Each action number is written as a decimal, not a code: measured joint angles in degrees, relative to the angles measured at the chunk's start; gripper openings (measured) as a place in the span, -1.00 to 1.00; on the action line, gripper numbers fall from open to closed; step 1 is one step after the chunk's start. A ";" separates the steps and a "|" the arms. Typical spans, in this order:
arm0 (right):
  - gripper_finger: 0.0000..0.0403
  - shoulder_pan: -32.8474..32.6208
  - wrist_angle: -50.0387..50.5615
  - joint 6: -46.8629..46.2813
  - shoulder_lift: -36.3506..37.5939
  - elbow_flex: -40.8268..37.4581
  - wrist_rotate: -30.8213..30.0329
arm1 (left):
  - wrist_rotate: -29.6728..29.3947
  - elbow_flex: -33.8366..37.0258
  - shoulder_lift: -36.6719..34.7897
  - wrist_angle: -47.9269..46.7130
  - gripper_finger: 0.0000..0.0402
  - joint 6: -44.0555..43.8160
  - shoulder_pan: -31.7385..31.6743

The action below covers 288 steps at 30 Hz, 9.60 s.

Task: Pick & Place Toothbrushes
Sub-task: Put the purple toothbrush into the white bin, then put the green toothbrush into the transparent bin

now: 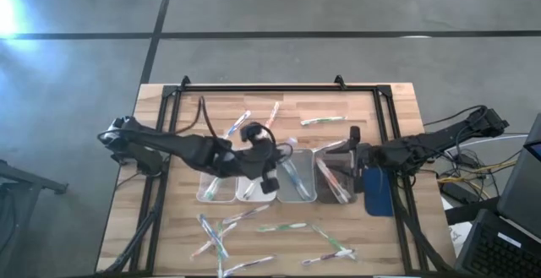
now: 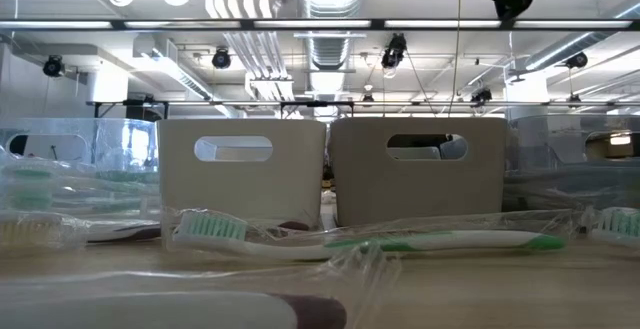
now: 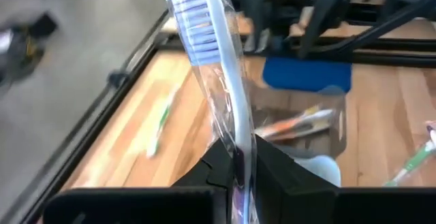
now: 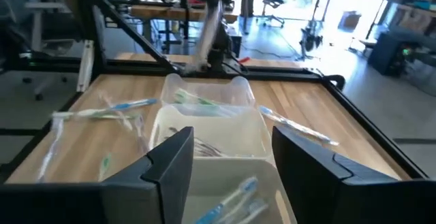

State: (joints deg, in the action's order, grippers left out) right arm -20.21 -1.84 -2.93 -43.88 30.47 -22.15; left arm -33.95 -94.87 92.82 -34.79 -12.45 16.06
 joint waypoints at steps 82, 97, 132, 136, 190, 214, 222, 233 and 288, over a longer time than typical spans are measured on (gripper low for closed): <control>-0.27 0.00 0.87 -2.95 -0.09 -1.76 -0.39 | 30.43 13.41 8.98 -12.65 -0.86 -36.72 -12.09; -0.36 -0.02 1.26 -2.96 -0.07 -1.76 -0.39 | 31.69 15.54 8.98 -10.19 -0.81 -35.81 -13.33; -0.38 0.00 2.09 -3.12 -0.15 -1.78 -0.37 | 36.66 15.32 13.96 -10.20 -0.28 -32.80 -14.71; -0.33 0.00 2.09 -3.12 -0.15 -1.78 -0.35 | 39.57 15.32 13.96 -10.24 -0.14 -31.90 -14.94; -0.17 0.00 -0.18 -2.66 0.16 -2.16 -0.50 | 40.07 9.32 1.24 -7.01 -0.10 -20.08 -3.49; -0.40 -0.04 -0.09 -2.66 0.31 -1.39 -0.50 | 26.29 9.40 11.72 7.36 -0.10 -8.36 8.79; -0.56 -0.02 -0.11 -2.66 0.31 -1.45 -0.48 | 20.98 9.62 16.18 11.04 -0.10 -6.53 10.70; -0.74 0.00 -0.07 -2.64 0.26 -1.45 -0.46 | 18.88 8.81 21.09 11.88 -0.10 -5.07 10.76; -0.24 -0.02 -0.13 -2.66 0.17 -1.65 -0.44 | 23.09 8.62 28.56 12.86 -0.10 -8.64 12.08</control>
State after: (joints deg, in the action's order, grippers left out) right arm -20.23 -1.98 -5.58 -43.70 28.82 -22.59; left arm -10.86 -86.25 121.37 -21.94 -21.09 28.14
